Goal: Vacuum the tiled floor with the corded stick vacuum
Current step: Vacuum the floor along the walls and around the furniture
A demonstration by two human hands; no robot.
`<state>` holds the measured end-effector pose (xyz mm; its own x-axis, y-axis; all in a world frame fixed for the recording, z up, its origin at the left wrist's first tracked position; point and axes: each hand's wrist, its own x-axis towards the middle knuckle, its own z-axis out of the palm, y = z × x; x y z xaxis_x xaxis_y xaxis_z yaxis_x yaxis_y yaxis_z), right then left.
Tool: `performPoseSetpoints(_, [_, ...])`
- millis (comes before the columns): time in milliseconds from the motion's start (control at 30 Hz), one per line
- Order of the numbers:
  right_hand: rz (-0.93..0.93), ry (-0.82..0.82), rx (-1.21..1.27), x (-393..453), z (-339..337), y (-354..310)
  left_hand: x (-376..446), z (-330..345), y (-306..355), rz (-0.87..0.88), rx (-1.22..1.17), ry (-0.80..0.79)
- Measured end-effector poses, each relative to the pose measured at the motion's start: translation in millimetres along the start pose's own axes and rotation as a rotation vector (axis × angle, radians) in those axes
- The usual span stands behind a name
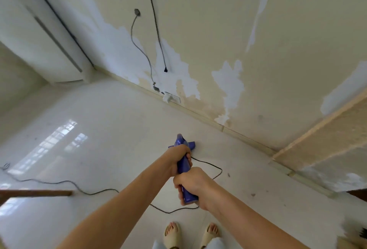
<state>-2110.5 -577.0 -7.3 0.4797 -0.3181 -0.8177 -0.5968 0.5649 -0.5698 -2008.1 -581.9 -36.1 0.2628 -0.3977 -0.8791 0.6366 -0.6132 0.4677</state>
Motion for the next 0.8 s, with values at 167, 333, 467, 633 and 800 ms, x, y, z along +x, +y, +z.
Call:
performPoseSetpoints(167, [-0.037, -0.135, -0.226, 8, 41, -11, -13, -59, -2, 0.070, -0.217, 0.117])
performPoseSetpoints(333, [-0.098, -0.246, -0.382, 20, 93, -14, -21, -122, -8, 0.172, -0.360, 0.237])
performPoseSetpoints(467, [-0.099, -0.281, -0.482, 37, 147, -16, -20, -182, -13, 0.193, -0.438, 0.287])
performPoseSetpoints(633, [-0.071, -0.291, -0.554, 68, 227, -30, -8, -269, -8, 0.187, -0.503, 0.317])
performPoseSetpoints(800, [0.004, -0.329, -0.622, 101, 313, -52, 23, -363, 2, 0.101, -0.555, 0.308])
